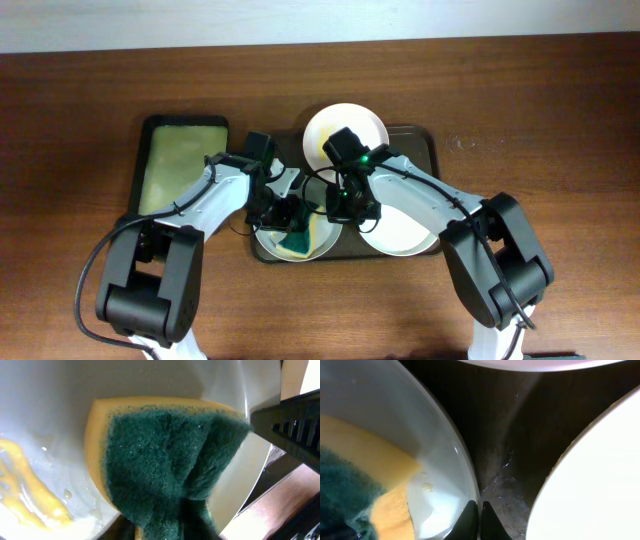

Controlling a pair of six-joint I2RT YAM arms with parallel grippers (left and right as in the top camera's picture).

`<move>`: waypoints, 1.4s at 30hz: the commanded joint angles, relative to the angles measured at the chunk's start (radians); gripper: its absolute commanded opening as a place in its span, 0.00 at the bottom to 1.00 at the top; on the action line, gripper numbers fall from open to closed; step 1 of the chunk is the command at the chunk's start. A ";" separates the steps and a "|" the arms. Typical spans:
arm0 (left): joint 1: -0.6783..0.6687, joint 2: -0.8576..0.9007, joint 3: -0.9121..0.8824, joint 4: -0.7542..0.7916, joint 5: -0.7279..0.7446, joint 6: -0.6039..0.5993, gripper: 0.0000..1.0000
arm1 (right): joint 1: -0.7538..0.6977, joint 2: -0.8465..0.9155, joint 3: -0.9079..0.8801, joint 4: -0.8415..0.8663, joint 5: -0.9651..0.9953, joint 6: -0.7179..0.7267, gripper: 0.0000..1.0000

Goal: Clean dirty plates on tray and stack at the side
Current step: 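Scrub the white plate with the sponge while the right gripper holds it, then lift the white plate with the right gripper and place it right of the tray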

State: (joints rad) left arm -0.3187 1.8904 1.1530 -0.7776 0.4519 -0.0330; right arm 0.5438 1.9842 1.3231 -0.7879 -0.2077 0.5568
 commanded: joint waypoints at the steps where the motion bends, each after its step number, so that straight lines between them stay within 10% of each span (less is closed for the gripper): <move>1: -0.004 -0.004 -0.014 0.023 -0.139 -0.025 0.07 | -0.004 0.008 -0.007 -0.004 0.002 -0.003 0.04; 7: -0.004 -0.004 -0.013 0.019 -0.705 -0.288 0.00 | -0.004 0.008 -0.007 -0.004 0.002 -0.010 0.04; 12: -0.004 -0.004 0.003 0.018 -0.888 -0.371 0.00 | -0.004 0.008 -0.007 -0.004 0.003 -0.010 0.04; 19: -0.004 -0.042 0.163 -0.071 -0.882 -0.371 0.00 | -0.004 0.008 -0.007 -0.004 0.010 -0.010 0.04; 28: 0.122 -0.232 0.202 -0.084 -0.495 -0.396 0.00 | 0.000 -0.054 0.101 -0.054 0.037 -0.165 0.04; 42: 0.388 -0.234 0.188 -0.139 -0.474 -0.352 0.00 | 0.232 -0.148 0.494 -0.230 1.014 -0.560 0.04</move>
State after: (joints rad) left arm 0.0525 1.6859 1.3354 -0.9203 -0.0151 -0.4042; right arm 0.7086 1.8557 1.7893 -1.0447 0.5735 0.0944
